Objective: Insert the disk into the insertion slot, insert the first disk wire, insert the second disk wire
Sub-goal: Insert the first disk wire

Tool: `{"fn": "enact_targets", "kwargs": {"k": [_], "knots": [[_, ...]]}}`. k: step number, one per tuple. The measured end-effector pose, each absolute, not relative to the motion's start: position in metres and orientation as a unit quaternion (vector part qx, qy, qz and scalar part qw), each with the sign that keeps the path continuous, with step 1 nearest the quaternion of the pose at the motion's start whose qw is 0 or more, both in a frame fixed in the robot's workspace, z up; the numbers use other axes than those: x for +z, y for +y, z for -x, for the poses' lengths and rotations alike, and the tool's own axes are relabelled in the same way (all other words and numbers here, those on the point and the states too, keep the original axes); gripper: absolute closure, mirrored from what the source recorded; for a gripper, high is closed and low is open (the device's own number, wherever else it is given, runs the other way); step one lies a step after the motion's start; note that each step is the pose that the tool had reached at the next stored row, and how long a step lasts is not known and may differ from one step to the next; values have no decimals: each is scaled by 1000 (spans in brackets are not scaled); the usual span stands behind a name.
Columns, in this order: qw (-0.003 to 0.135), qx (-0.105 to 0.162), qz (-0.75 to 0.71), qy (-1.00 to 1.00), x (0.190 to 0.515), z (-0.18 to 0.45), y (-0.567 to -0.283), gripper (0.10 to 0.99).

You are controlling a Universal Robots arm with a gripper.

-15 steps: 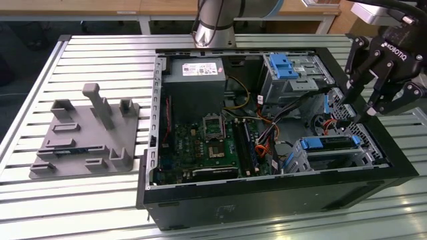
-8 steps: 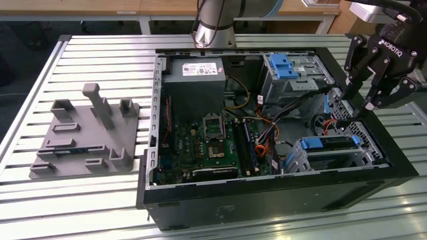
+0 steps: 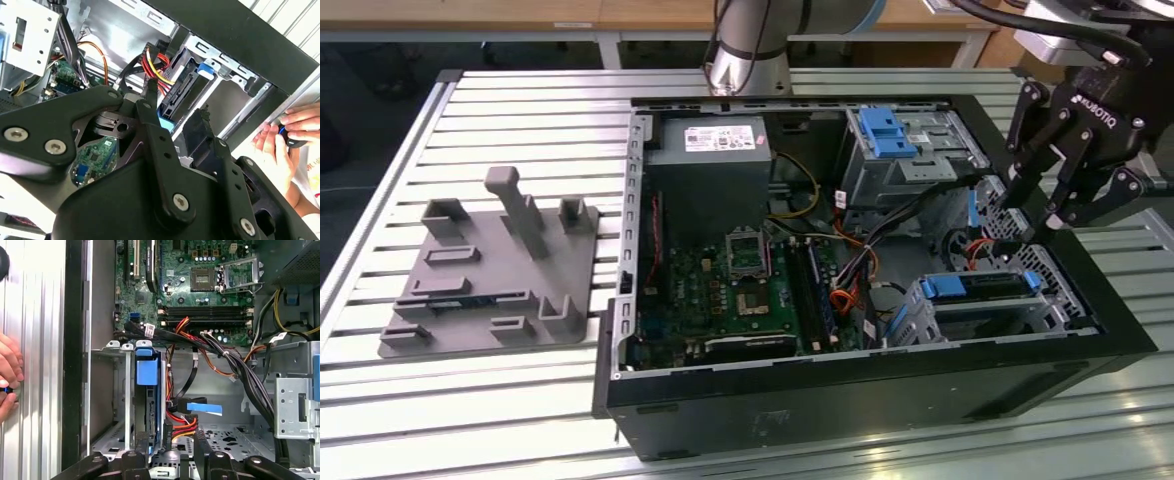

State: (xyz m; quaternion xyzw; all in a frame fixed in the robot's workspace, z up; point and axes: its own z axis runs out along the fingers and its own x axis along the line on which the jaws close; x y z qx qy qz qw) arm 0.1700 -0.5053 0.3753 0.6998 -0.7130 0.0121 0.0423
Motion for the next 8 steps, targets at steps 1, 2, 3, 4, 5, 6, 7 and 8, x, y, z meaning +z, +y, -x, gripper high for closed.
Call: {"fn": "enact_targets", "kwargs": {"k": [1, 2, 3, 4, 5, 6, 7, 8], "knots": [[42, 12, -699, -713, 374, -170, -505, 600], [42, 12, -699, -714, 372, -170, -505, 600], [42, 12, -698, -715, 371, -170, -505, 600], [43, 12, -697, -715, 369, -170, -505, 600], [43, 12, -697, -716, 368, -170, -505, 600], [43, 12, -696, -717, 367, -170, -505, 600], [43, 12, -695, -718, 365, -170, -505, 600], [43, 12, -694, -718, 364, -170, -506, 600]]}}
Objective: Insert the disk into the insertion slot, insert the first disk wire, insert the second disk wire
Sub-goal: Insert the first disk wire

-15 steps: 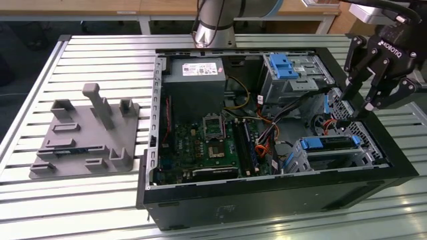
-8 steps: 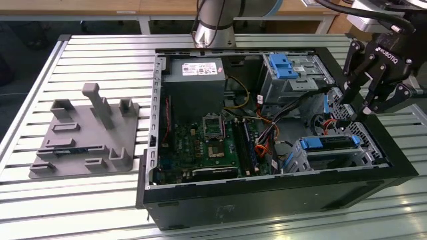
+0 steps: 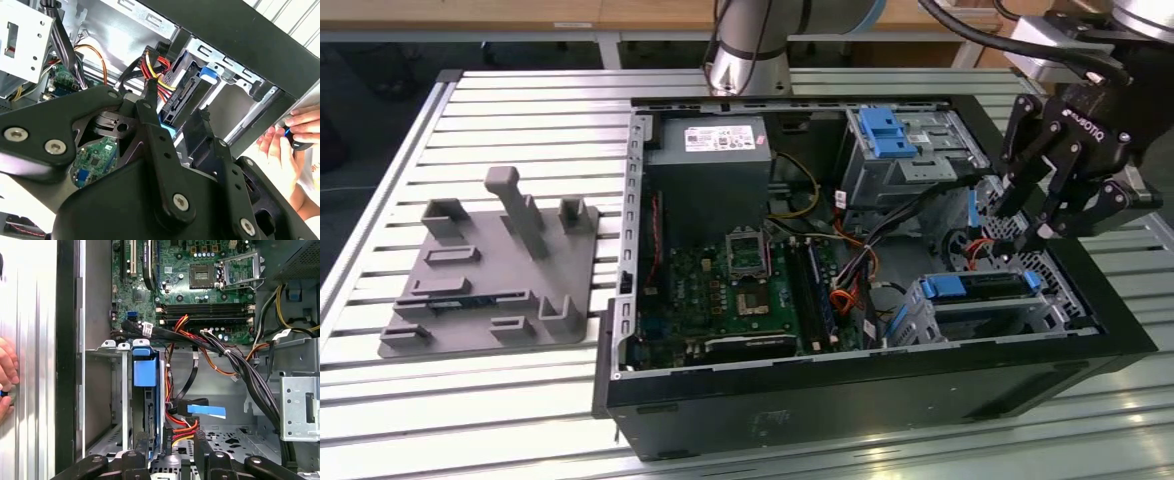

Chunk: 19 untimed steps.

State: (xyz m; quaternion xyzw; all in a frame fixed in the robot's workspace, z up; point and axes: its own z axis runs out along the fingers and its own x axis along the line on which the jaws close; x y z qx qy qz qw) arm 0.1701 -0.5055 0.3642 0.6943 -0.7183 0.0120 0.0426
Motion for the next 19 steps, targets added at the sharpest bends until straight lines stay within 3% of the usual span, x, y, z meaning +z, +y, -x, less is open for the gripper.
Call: {"fn": "enact_targets", "kwargs": {"k": [3, 4, 7, 8, 19], "knots": [[43, 12, -692, -720, 361, -170, -506, 612], [43, 12, -692, -721, 359, -170, -506, 678], [43, 12, -690, -723, 356, -170, -506, 678], [43, 12, -689, -723, 355, -170, -506, 749], [43, 11, -685, -727, 353, -172, -508, 749]]}}
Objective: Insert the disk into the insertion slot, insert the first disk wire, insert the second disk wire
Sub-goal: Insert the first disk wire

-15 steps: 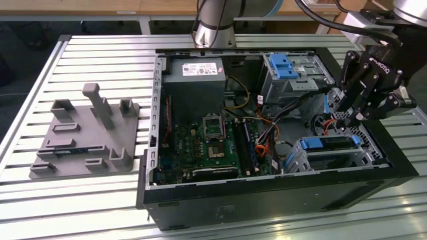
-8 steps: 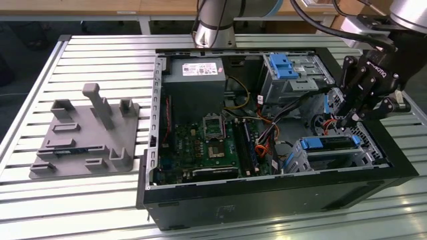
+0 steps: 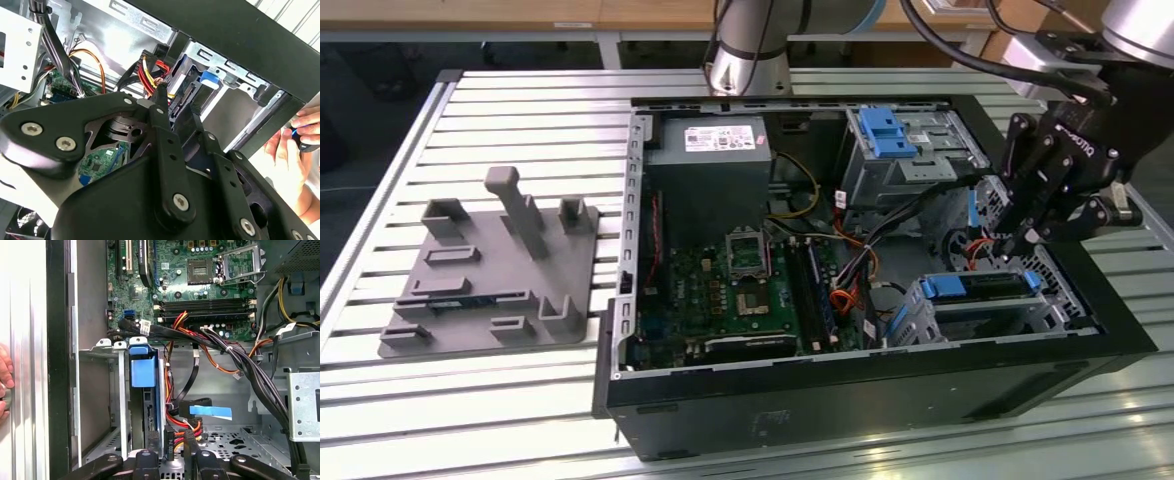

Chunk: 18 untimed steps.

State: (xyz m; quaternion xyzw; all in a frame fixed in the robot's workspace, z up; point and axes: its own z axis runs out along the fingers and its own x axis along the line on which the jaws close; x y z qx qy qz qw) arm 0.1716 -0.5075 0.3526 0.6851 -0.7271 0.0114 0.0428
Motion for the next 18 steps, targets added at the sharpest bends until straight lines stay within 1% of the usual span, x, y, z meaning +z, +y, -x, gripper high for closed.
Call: {"fn": "enact_targets", "kwargs": {"k": [7, 8, 9, 10, 11, 12, 13, 18], "knots": [[43, 11, -681, -731, 351, -172, -508, 749], [43, 11, -681, -731, 351, -172, -508, 765], [43, 11, -680, -732, 351, -172, -508, 831], [43, 11, -680, -732, 351, -172, -508, 831], [43, 11, -679, -732, 350, -172, -508, 894], [43, 11, -679, -733, 350, -172, -508, 894], [43, 11, -678, -733, 350, -172, -508, 918], [43, 11, -678, -734, 349, -172, -508, 918]]}}
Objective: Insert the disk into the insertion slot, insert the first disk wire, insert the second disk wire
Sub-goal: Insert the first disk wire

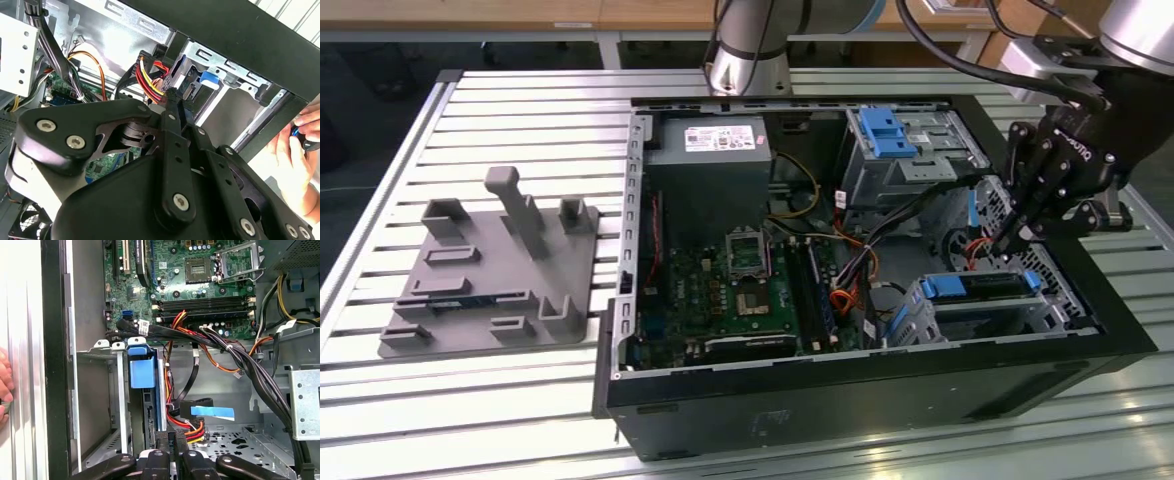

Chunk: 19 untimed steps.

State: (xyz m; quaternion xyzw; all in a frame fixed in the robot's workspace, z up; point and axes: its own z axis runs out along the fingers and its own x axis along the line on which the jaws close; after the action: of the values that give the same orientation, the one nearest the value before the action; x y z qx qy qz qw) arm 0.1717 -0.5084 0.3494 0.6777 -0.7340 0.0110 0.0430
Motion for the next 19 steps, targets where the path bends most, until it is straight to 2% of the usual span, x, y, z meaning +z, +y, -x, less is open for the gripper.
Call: {"fn": "enact_targets", "kwargs": {"k": [10, 16, 19], "knots": [[43, 13, -705, -708, 349, -172, -509, 918], [42, 12, -705, -707, 349, -172, -519, 918], [35, 7, -706, -707, 348, -172, -524, 918]]}}
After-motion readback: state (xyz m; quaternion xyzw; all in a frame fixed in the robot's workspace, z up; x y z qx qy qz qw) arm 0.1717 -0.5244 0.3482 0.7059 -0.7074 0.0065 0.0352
